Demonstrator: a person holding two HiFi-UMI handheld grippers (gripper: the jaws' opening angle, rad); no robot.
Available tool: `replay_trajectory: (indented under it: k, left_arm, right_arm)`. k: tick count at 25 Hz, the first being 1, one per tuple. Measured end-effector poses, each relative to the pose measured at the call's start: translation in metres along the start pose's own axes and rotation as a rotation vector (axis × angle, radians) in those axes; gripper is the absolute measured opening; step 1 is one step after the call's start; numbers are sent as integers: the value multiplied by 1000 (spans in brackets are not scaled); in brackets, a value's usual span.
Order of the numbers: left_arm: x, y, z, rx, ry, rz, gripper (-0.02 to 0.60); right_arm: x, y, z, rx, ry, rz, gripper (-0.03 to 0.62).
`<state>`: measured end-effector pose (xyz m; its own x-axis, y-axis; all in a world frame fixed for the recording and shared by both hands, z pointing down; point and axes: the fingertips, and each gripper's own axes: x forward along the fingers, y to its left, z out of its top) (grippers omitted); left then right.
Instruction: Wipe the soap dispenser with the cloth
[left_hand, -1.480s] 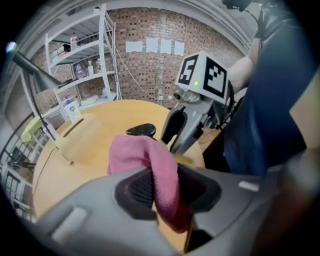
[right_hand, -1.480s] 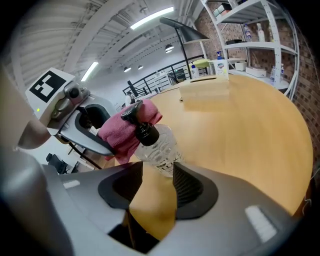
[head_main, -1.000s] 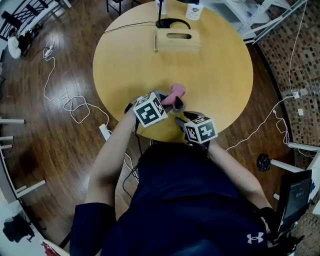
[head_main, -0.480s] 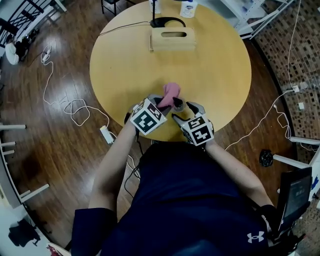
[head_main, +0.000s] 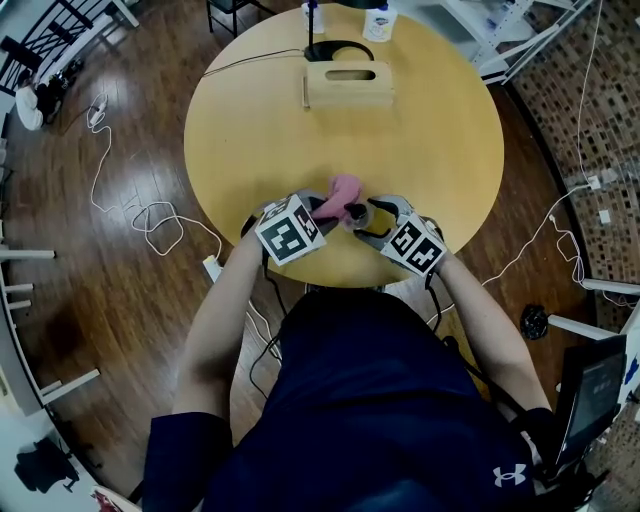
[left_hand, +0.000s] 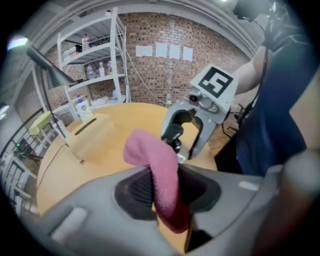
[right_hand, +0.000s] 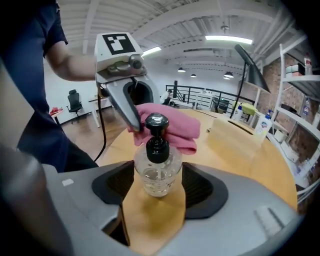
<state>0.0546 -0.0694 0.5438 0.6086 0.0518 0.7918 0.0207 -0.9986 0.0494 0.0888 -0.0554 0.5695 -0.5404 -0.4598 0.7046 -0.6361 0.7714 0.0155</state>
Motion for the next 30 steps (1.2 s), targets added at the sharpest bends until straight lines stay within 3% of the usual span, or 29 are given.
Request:
replay_trajectory:
  k: [2, 3, 6, 9, 13, 16, 21, 24, 26, 29, 30]
  left_arm:
    - [-2, 18, 5, -27, -19, 84, 107]
    - [1, 22, 6, -24, -24, 107, 107]
    - [15, 17, 7, 41, -7, 99, 107]
    - [17, 8, 4, 51, 2, 97, 107]
    - [9, -19, 2, 14, -15, 46, 107]
    - [2, -29, -1, 22, -15, 29, 107]
    - [-1, 1, 6, -27, -34, 86, 107]
    - [14, 4, 8, 24, 14, 67, 107]
    - [16, -1, 5, 53, 40, 55, 106]
    - [6, -23, 0, 64, 51, 8, 107]
    - [3, -34, -1, 69, 49, -19, 107]
  right_arm:
    - [-3, -4, 0, 14, 24, -30, 311]
    - [-4, -5, -1, 74, 22, -62, 342]
    - [-7, -4, -5, 320, 11, -149, 374]
    - [-6, 2, -3, 398, 32, -199, 373]
    - [-2, 3, 1, 332, 46, -199, 310]
    - [1, 3, -3, 190, 27, -98, 307]
    - [2, 6, -3, -75, 38, 130, 305]
    - [-1, 5, 1, -100, 56, 113, 332]
    - [-6, 2, 5, 25, 26, 29, 347]
    - [-9, 4, 3, 334, 5, -71, 347]
    - [-9, 8, 2, 376, 17, -91, 347]
